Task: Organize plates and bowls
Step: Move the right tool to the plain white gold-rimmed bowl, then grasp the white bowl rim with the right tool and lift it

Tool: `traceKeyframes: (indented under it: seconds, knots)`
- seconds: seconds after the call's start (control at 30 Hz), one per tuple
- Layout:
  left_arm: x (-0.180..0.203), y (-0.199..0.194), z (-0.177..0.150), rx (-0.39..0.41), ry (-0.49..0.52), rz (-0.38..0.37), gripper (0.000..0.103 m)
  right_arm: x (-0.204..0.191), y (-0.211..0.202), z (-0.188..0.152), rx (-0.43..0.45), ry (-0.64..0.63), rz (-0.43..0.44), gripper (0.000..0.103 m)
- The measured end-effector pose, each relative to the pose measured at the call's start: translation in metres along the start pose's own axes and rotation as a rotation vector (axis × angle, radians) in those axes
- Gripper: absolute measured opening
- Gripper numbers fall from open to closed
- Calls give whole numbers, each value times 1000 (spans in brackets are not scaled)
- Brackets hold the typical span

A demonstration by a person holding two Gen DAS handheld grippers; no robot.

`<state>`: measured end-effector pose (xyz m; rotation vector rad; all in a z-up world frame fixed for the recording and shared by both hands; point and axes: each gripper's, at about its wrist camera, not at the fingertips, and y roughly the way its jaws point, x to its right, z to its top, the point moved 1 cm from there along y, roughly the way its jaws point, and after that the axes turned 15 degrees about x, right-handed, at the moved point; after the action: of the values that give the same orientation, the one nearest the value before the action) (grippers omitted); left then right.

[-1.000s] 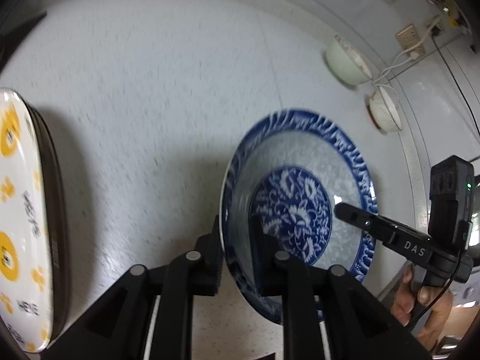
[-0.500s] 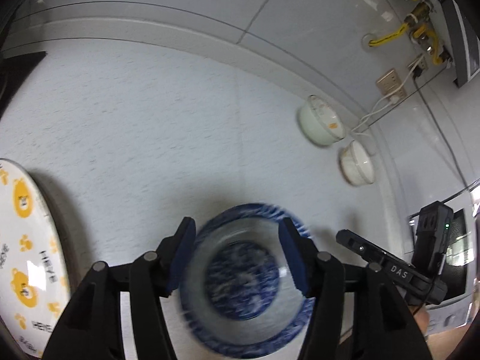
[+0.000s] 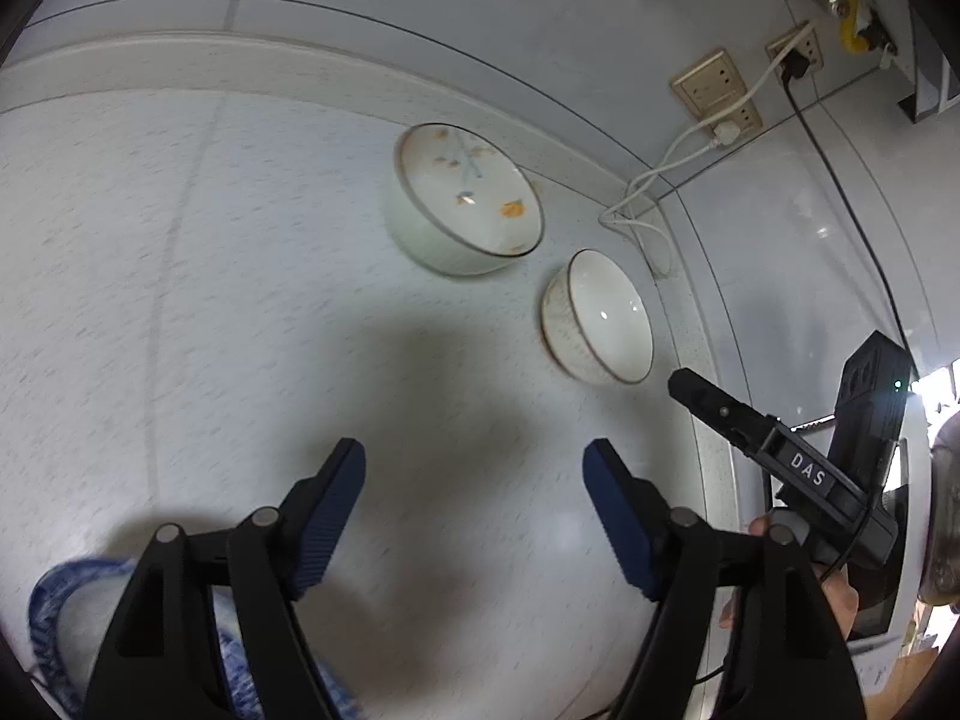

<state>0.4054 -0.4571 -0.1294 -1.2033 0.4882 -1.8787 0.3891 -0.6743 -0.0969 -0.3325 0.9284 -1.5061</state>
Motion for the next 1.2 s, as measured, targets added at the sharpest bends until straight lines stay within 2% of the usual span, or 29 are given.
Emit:
traceKeyframes:
  seconds: [0.1, 0.27, 0.37, 0.57, 0.63, 0.73, 0.77, 0.8, 0.83, 0.87, 0.9, 0.93, 1.0, 1.03, 1.2]
  knots:
    - [18, 39, 10, -31, 12, 10, 86, 15, 22, 12, -18, 8, -3, 77]
    - [26, 92, 20, -68, -47, 48, 86, 43, 49, 25, -40, 58, -31, 77]
    - [30, 115, 21, -93, -54, 71, 86, 52, 63, 31, -57, 80, -25, 77]
    - [43, 148, 22, -89, -78, 93, 84, 63, 84, 41, -89, 93, -26, 77]
    - [42, 158, 22, -96, -101, 108, 82, 65, 91, 43, -107, 83, -33, 73]
    - [46, 167, 22, -80, -87, 106, 73, 65, 103, 42, -135, 69, -35, 60]
    - [48, 170, 23, -86, -86, 99, 64, 64, 106, 41, -144, 64, -37, 56]
    - [49, 172, 23, -89, -85, 90, 57, 63, 110, 40, -160, 56, -37, 47]
    - [51, 174, 23, -96, -76, 85, 54, 62, 115, 38, -176, 49, -39, 38]
    - [53, 176, 23, -98, -66, 84, 49, 62, 120, 36, -186, 44, -41, 33]
    - [54, 177, 22, -101, -58, 80, 45, 60, 124, 33, -194, 40, -38, 25]
    - [54, 177, 21, -109, -56, 71, 41, 60, 126, 32, -197, 36, -42, 22]
    - [55, 181, 18, -127, -57, 50, 26, 58, 127, 30, -192, 20, -59, 17]
    - [55, 180, 15, -136, -53, 40, 23, 58, 126, 28, -193, 29, -48, 15]
    - [52, 173, 10, -150, -40, 34, 17, 56, 121, 21, -198, 32, -48, 14]
